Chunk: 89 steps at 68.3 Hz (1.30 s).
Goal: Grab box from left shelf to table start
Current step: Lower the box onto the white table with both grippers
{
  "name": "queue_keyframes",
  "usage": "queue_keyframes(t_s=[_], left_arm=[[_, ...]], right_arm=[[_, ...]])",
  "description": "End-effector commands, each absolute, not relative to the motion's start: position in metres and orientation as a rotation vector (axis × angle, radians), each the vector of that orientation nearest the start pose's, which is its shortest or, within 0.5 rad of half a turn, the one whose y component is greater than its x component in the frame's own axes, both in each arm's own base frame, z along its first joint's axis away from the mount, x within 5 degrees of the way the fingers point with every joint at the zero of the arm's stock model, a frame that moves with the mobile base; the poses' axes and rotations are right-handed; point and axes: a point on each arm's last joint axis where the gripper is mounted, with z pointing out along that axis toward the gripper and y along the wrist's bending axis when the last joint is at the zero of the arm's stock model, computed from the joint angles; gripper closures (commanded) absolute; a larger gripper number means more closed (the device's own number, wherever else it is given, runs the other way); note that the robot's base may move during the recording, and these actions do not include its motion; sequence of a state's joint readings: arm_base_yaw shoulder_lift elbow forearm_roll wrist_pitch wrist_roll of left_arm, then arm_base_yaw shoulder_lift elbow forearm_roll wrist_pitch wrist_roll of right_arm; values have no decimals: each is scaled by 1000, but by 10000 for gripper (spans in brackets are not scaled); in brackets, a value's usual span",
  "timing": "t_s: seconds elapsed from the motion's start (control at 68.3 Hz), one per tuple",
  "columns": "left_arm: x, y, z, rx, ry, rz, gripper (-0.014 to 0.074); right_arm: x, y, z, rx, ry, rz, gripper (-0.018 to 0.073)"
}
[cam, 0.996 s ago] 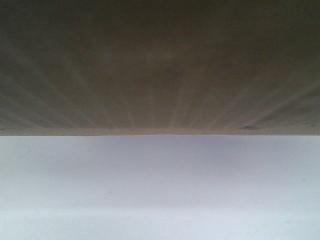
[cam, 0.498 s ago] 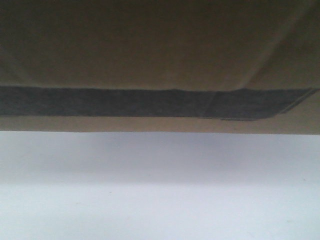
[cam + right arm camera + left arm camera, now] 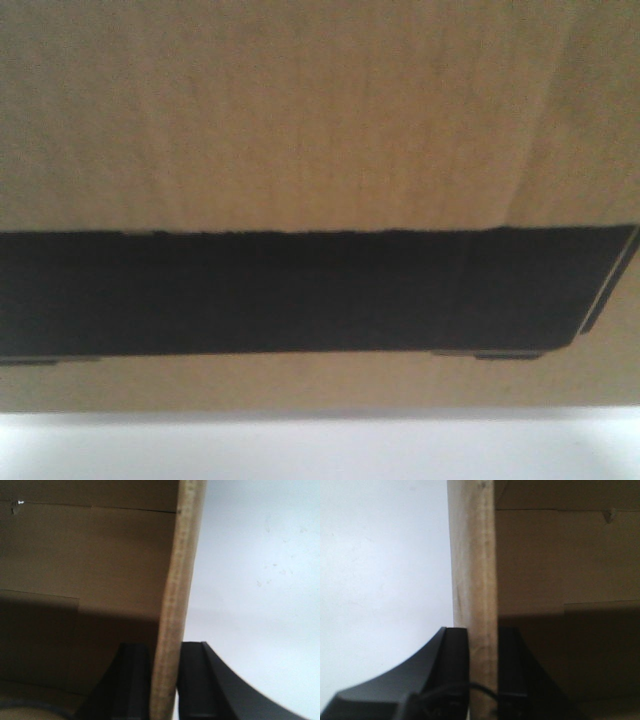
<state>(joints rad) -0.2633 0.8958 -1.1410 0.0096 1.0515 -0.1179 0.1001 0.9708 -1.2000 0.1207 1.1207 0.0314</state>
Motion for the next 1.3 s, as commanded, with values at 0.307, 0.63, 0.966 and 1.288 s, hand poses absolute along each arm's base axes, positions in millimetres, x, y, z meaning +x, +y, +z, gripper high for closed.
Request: queue_keyframes(t_s=[0.307, 0.63, 0.966, 1.288], left_arm=[[236, -63, 382, 186, 2310, -173, 696], [267, -56, 355, 120, 2403, -135, 695], [268, -46, 355, 92, 2417, -168, 417], [265, -49, 358, 72, 2430, -226, 50]], right_arm=[[236, 26, 395, -93, 2339, 125, 505], [252, 26, 380, -97, 2398, 104, 476], [251, 26, 380, -99, 2408, 95, 45], [249, 25, 382, -99, 2399, 93, 6]])
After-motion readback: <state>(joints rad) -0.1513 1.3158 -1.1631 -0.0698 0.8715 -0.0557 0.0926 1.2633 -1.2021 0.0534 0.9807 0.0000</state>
